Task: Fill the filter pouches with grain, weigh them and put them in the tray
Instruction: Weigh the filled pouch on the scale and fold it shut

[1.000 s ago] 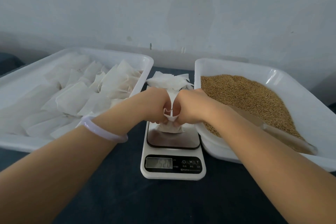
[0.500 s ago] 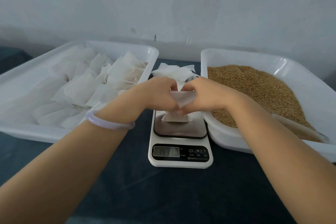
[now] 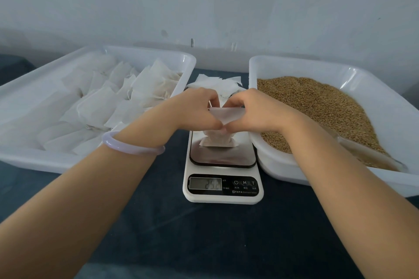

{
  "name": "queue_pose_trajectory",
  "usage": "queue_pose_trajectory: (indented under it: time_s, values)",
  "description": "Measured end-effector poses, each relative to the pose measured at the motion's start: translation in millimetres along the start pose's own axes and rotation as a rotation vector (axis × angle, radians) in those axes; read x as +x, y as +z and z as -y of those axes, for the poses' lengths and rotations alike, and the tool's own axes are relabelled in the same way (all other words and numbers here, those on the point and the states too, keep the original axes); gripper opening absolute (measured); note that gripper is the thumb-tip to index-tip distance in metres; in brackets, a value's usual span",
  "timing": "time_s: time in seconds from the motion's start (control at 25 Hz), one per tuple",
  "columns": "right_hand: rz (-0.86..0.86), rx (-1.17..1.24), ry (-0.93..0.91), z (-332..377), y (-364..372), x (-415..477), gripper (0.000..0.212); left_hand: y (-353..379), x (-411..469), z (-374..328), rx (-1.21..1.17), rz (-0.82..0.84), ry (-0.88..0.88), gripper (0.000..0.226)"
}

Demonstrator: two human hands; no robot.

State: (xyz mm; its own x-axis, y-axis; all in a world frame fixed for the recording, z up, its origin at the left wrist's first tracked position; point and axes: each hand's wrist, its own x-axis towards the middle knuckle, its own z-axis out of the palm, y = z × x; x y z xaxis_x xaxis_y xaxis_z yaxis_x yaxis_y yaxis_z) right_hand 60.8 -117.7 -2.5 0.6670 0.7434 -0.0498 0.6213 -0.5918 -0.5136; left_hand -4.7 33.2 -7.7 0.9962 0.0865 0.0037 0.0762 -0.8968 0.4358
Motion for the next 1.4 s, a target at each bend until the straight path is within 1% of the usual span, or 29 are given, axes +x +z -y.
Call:
queue_pose_trajectory:
  time_s: [0.28,0.52,0.6,0.68,0.72,0.84,0.88,0.96,1.04,1.12,1.16,1.2,1.28,1.32,1.36,1.4]
  values:
    - [0.001,0.008,-0.008,-1,0,0,0.031,1,1,1,-0.002,0.007,0.0,0.031]
    - [0.001,0.008,-0.015,-2,0,0,0.022,1,2,3,-0.028,0.009,0.025,0.026]
    - [-0.016,-0.004,-0.017,-2,1,0,0.016,2,2,3,-0.025,0.014,0.024,0.026]
    - [-0.044,-0.002,-0.024,-2,2,0,0.007,2,2,3,0.005,0.022,0.028,0.027]
    - [-0.066,0.006,-0.036,-3,3,0,0.008,2,2,3,0.013,0.018,0.031,0.03]
    - [-0.156,0.055,-0.099,-4,2,0,0.01,1,0,3,-0.1,-0.049,0.034,0.037]
    - [-0.184,0.075,-0.121,-4,2,-1,0.01,0,0,2,-0.145,-0.087,0.038,0.035]
    - [-0.22,0.115,-0.162,-2,3,0,0.008,-3,-2,1,-0.147,-0.141,0.055,0.032]
    - [-0.275,0.18,-0.195,0,5,1,0.011,-5,-4,-1,-0.146,-0.137,0.065,0.029]
    - [-0.404,0.252,-0.205,0,4,3,0.017,-14,-7,4,-0.221,-0.162,0.026,0.023]
    - [-0.469,0.278,-0.196,-1,4,4,0.017,-24,-9,10,-0.293,-0.229,-0.019,0.019]
    - [-0.507,0.291,-0.184,-1,4,5,0.016,-37,-12,19,-0.37,-0.332,-0.077,0.014]
    - [-0.507,0.286,-0.173,-2,4,8,0.012,-64,-18,42,-0.466,-0.525,-0.214,0.015]
    - [-0.493,0.279,-0.176,-1,6,9,0.011,-74,-23,54,-0.486,-0.556,-0.279,0.016]
    - [-0.481,0.275,-0.182,-1,6,9,0.01,-80,-27,64,-0.504,-0.537,-0.33,0.016]
    - [-0.475,0.273,-0.19,0,7,9,0.009,-82,-30,70,-0.52,-0.481,-0.366,0.016]
